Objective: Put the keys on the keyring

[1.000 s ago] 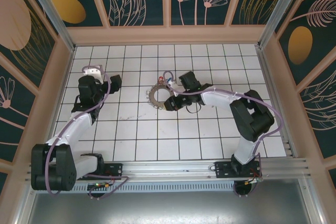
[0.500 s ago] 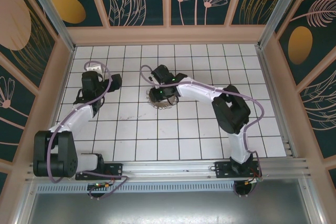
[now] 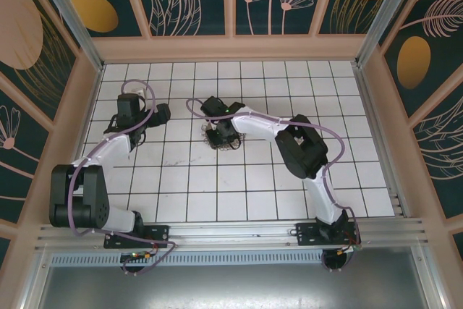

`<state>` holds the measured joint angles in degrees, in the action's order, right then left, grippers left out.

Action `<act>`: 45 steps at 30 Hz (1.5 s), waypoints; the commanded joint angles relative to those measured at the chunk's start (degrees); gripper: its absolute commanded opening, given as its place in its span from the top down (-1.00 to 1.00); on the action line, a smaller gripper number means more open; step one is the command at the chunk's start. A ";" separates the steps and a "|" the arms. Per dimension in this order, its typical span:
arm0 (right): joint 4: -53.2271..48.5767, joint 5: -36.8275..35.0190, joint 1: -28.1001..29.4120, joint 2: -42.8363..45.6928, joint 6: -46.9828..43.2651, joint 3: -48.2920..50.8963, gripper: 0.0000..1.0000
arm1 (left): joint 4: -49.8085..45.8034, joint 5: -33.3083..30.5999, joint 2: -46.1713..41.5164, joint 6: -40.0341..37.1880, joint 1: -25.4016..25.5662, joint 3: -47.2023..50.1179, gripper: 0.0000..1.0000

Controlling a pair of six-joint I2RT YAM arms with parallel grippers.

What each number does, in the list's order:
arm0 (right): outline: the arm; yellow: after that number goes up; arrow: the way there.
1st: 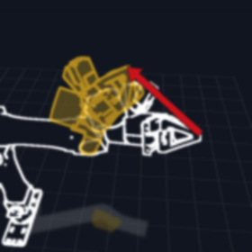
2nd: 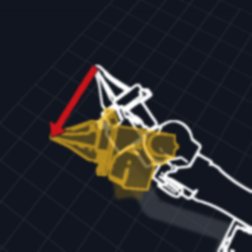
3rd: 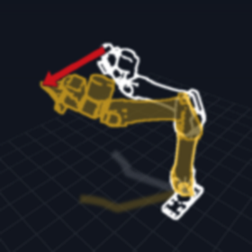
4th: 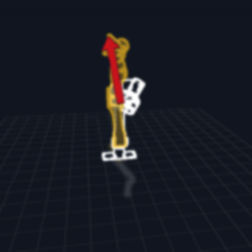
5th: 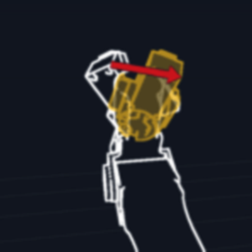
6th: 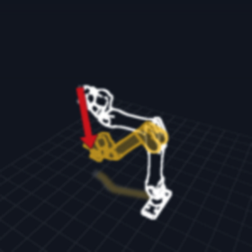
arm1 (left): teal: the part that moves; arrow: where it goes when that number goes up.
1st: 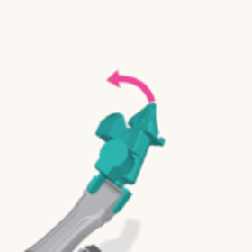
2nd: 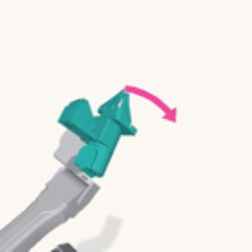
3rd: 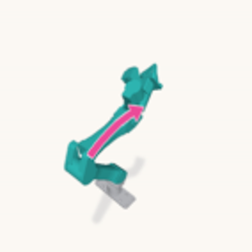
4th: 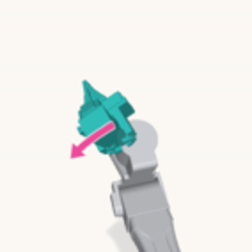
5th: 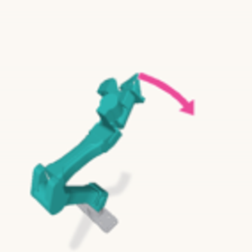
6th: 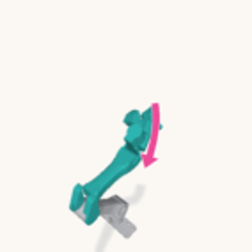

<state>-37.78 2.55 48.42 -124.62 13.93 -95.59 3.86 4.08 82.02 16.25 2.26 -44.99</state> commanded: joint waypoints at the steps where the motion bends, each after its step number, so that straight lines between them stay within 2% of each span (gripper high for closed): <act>1: -3.51 -2.21 0.22 -1.15 0.92 -2.34 0.47 | -1.84 1.08 0.74 -0.62 -0.17 -1.85 -0.97; 8: -3.87 -1.25 0.49 -0.80 0.44 -2.32 0.65 | -1.90 1.45 0.93 -0.79 -0.24 -2.02 -0.97; 13: -4.07 0.92 0.44 -1.35 0.13 -2.44 0.59 | -2.10 1.64 1.15 -0.96 -0.24 -2.19 -0.98; 21: -4.23 1.67 0.47 -1.70 -0.04 -1.89 0.59 | -2.10 1.56 1.13 -1.20 -0.26 -2.20 -0.97; 24: -4.32 1.63 0.44 -1.81 0.04 -1.79 0.65 | -2.12 1.51 1.23 -1.21 -0.24 -2.20 -0.97; 29: -3.78 1.08 0.44 -0.90 0.39 -1.39 0.90 | -1.78 2.37 1.01 -1.55 -0.26 -2.14 -0.97; 33: -2.02 2.81 -0.21 1.74 -0.38 0.05 0.95 | 2.69 8.87 -0.78 -2.36 -0.24 -0.42 -0.95; 36: 0.64 2.91 -0.59 5.12 -3.54 2.56 1.00 | 9.45 18.79 -3.40 -1.21 -0.17 2.26 -0.93; 39: 4.40 -0.19 -0.87 9.91 -8.38 6.42 1.00 | 16.93 28.36 -6.06 0.18 -0.19 4.39 -0.94; 45: 12.88 -1.11 -1.30 21.47 -19.17 15.08 1.00 | 29.74 38.07 -10.84 -1.51 -0.07 7.27 -0.97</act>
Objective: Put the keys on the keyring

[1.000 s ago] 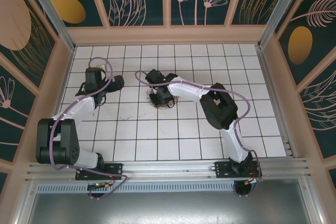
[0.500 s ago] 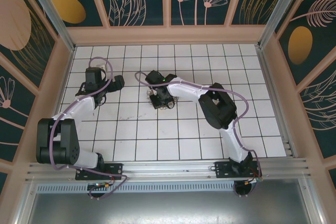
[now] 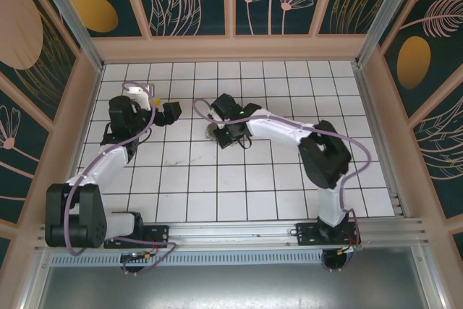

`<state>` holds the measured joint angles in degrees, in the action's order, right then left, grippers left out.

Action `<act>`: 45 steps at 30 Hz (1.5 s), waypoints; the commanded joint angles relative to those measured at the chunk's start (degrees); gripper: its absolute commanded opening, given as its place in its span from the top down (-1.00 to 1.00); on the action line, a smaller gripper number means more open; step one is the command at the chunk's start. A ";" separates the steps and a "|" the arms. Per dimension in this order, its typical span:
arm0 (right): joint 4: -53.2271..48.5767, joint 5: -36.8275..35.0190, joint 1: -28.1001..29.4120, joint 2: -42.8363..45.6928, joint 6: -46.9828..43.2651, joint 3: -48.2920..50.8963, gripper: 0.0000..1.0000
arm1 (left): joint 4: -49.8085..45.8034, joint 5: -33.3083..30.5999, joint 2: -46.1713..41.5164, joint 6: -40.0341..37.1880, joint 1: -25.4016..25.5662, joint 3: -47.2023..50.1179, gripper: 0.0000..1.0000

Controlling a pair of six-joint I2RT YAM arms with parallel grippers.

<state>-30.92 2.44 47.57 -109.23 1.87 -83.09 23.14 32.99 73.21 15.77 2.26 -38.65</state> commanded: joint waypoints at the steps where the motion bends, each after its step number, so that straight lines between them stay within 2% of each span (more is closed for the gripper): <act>1: 7.58 -0.38 -0.62 7.92 -8.86 4.18 1.00 | 12.31 11.29 -2.34 -2.15 0.02 1.03 -0.96; 4: 13.47 2.61 -0.79 13.82 -15.93 10.72 1.00 | 14.96 18.21 -2.89 -7.44 0.82 1.00 -0.93; 7: 19.42 7.07 -1.87 20.52 -22.45 16.86 1.00 | 12.90 22.69 -4.07 -16.12 2.59 0.41 -0.91; 10: 23.93 14.87 -4.41 26.70 -26.18 21.48 1.00 | 5.62 26.85 -5.50 -27.86 4.78 -1.07 -0.84; 13: 26.89 24.74 -8.45 31.43 -29.37 25.16 1.00 | -3.75 30.96 -5.50 -39.92 6.47 -3.45 -0.66; 15: 27.96 31.17 -10.76 33.64 -33.12 27.50 1.00 | -5.95 31.26 -4.61 -41.57 7.42 -4.04 -0.59; 18: 29.67 36.04 -12.38 36.10 -37.36 30.15 1.00 | -6.59 31.57 -3.55 -44.21 9.72 -3.67 -0.41; 24: 31.28 46.13 -13.47 36.84 -39.53 30.43 1.00 | -4.68 28.88 -1.29 -43.74 17.40 -3.58 -0.26; 29: 35.53 51.09 -13.61 36.30 -36.77 30.68 1.00 | 0.57 27.19 -0.94 -40.93 20.38 -2.04 -0.07; 36: 44.18 53.12 -13.47 36.46 -31.81 32.33 1.00 | 8.02 25.60 -1.84 -35.45 22.10 0.11 0.10; 45: 52.22 50.66 -12.38 36.96 -28.24 34.75 1.00 | 10.50 26.44 -1.01 -32.49 23.84 0.34 0.26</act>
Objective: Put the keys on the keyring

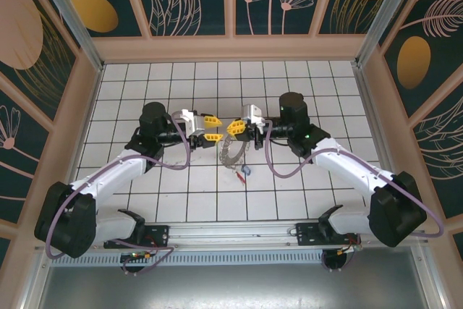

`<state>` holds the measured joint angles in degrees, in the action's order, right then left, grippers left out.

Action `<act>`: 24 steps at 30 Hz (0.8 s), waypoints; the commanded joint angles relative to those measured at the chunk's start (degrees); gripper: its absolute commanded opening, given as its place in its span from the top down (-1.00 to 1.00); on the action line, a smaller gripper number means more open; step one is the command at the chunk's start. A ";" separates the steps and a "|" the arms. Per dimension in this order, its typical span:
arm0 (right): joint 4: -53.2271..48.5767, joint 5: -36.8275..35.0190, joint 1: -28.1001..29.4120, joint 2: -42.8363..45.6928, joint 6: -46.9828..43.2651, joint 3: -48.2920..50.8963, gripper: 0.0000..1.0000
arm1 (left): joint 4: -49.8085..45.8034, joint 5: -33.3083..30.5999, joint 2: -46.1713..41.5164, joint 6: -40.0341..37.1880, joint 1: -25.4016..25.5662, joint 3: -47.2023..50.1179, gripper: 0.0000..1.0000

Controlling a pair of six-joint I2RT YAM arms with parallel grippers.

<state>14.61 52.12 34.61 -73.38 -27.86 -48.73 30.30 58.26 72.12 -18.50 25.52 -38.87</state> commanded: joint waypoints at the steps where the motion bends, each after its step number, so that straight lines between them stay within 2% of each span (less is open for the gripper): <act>1: 6.95 0.86 0.61 1.12 1.49 0.50 1.00 | 3.43 1.28 0.33 1.76 0.91 0.48 0.28; 9: 7.74 0.84 0.86 1.06 1.16 0.58 1.00 | 3.09 1.58 3.18 2.97 1.64 -1.47 0.39; 15: 7.95 1.94 1.16 0.26 1.14 0.43 1.00 | 8.43 1.78 4.67 9.17 1.70 -2.09 0.37; 21: 7.19 -1.01 1.77 0.39 -0.17 1.09 1.00 | 10.92 2.33 4.32 11.91 1.99 -2.09 0.39; 24: 7.47 -2.32 1.69 0.94 -0.33 1.68 1.00 | 10.53 3.05 3.91 12.18 2.08 -2.28 0.52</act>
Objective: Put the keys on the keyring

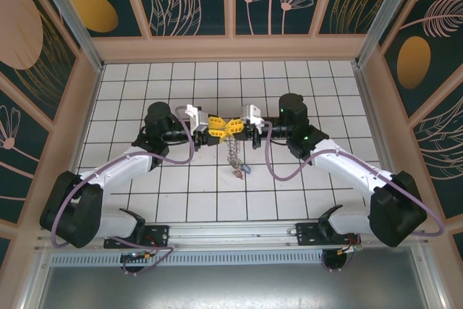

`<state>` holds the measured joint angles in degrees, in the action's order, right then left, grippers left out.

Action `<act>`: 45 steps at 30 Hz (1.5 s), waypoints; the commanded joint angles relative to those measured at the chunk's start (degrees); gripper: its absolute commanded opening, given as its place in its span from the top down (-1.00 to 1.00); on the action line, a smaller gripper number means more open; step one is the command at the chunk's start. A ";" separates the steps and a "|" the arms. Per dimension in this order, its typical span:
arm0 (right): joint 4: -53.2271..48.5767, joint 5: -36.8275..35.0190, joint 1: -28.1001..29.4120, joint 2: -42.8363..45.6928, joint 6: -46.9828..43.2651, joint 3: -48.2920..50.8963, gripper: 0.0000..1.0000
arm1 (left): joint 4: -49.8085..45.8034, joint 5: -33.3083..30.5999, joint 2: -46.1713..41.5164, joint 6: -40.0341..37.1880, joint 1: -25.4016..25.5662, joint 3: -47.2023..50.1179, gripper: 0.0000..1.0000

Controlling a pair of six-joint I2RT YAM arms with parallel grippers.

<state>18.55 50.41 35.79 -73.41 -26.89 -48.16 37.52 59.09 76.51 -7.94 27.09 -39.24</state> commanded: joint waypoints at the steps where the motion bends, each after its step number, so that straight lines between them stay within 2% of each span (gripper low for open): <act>1: 3.41 -0.67 0.43 0.98 -1.34 1.10 1.00 | 3.03 2.61 -0.44 1.59 0.51 -2.01 0.60; 6: 2.19 0.21 0.63 0.42 -2.01 0.60 1.00 | 0.61 4.24 0.78 2.01 0.68 -4.04 1.00; 10: 1.35 -1.11 0.51 0.71 -2.81 0.88 1.00 | 1.88 3.08 0.62 2.01 0.77 -4.08 1.00; 13: -3.88 -1.74 -0.84 1.52 -5.24 -0.09 0.97 | 2.05 1.15 -1.08 -1.02 0.77 -2.74 1.00; 14: -6.20 -2.37 -1.11 1.96 -6.72 -0.43 0.81 | 1.76 0.37 -1.80 -2.54 0.77 -2.07 1.00; 16: -11.40 -2.94 -1.67 2.55 -9.66 -1.45 0.38 | 1.23 -0.61 -3.19 -5.65 0.77 -0.75 1.00; 17: -14.28 -2.45 -2.09 2.78 -11.27 -2.27 0.30 | 0.70 -1.07 -3.75 -7.33 0.76 -0.25 1.00; 24: -26.89 -1.33 -3.89 3.29 -17.04 -6.03 0.27 | -6.25 -2.21 -5.75 -17.87 0.73 -0.22 1.00; 31: -26.89 1.58 -2.80 3.55 -18.80 -6.92 0.33 | -12.27 -1.53 -6.38 -26.32 0.86 -1.03 1.00; 38: -22.49 -3.12 0.65 5.74 -19.67 -4.56 0.42 | -18.49 -3.01 -6.72 -34.65 1.03 -2.02 1.00; 45: -20.16 -4.80 1.56 4.64 -18.98 -3.58 0.42 | -17.53 -2.00 -6.98 -36.47 1.20 -1.89 1.00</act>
<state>-3.92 45.95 36.86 -68.62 -44.75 -52.58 19.14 55.90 71.26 -41.69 27.88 -39.33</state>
